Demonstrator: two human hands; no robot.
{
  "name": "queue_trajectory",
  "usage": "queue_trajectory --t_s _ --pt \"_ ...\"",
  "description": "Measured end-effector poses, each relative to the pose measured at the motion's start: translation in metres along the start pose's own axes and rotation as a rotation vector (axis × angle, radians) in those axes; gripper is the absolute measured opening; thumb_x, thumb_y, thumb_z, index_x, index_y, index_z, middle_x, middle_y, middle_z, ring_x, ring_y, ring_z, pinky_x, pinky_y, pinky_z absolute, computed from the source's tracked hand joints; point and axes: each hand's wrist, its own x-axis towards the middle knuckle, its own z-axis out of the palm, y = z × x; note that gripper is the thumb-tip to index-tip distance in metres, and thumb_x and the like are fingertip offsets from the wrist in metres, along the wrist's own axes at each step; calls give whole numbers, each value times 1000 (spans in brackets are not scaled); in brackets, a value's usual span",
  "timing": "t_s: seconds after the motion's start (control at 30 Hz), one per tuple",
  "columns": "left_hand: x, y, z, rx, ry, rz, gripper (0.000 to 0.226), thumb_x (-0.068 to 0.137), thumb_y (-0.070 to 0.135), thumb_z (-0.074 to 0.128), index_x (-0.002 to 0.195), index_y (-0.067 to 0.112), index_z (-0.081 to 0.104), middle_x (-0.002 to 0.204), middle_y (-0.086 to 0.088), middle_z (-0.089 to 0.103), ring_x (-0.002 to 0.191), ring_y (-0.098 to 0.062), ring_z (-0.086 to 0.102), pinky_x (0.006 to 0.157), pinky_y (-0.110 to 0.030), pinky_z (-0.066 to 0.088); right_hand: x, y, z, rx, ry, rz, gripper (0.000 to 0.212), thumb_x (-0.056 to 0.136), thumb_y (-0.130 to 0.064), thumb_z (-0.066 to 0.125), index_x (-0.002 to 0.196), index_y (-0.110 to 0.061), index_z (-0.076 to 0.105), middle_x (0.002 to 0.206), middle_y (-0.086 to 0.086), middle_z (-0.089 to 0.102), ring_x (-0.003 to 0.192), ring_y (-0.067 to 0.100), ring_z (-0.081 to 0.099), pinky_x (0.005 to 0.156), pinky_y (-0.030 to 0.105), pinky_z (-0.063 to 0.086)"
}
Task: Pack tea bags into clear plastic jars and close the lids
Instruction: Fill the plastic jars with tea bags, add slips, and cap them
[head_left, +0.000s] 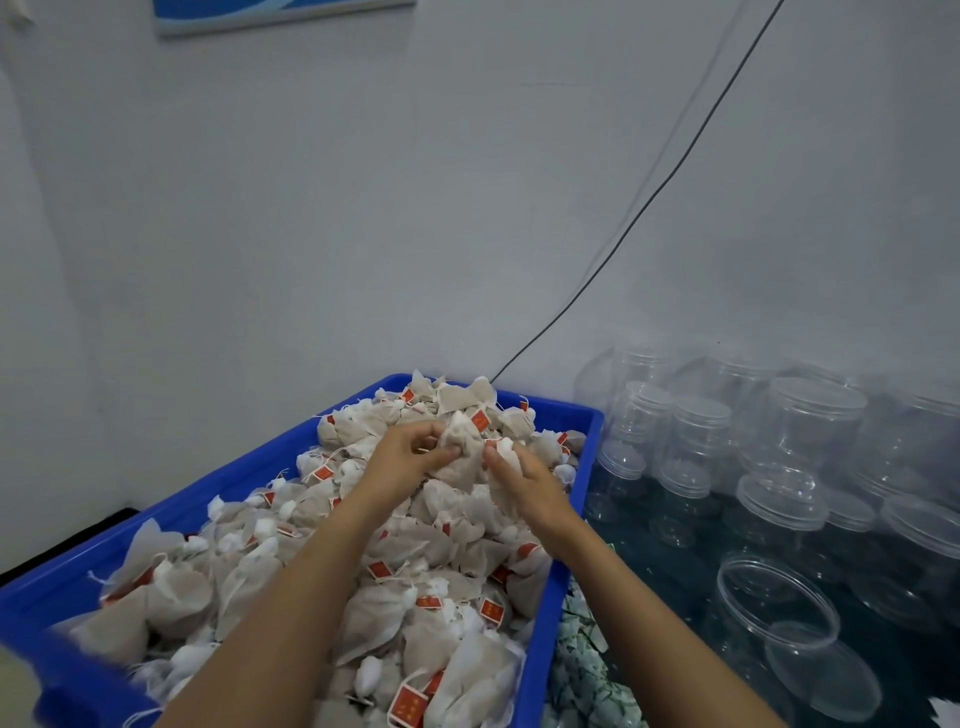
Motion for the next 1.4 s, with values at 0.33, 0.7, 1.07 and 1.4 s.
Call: queue_trajectory --t_s 0.33,0.7,1.07,1.4 --pt "-6 5 12 -298 -257 -95 37 89 -1 61 121 16 57 112 -10 70 104 -23 67 87 -35 57 3 4 -4 120 54 13 19 89 -21 66 106 -27 61 100 0 71 90 11 70 75 25 57" --pt "-18 -26 48 1010 -491 -182 60 81 58 64 131 28 48 124 -2 58 108 -20 56 91 -34 47 6 8 -5 187 343 37 15 88 -17 67 96 -28 61 96 -5 70 91 9 68 70 20 53" --pt "-12 -21 55 937 -287 47 22 93 12 59 113 10 67 110 -4 64 95 -16 62 73 -9 48 -2 0 -12 247 396 82 16 88 -16 67 102 -21 63 101 4 71 93 16 69 73 25 56" --pt "-16 66 29 -132 59 15 18 81 7 73 86 24 70 84 1 72 74 -13 71 55 -22 56 -72 -73 -106 223 452 104 10 89 -11 65 97 -8 62 80 6 69 59 6 68 50 19 52"
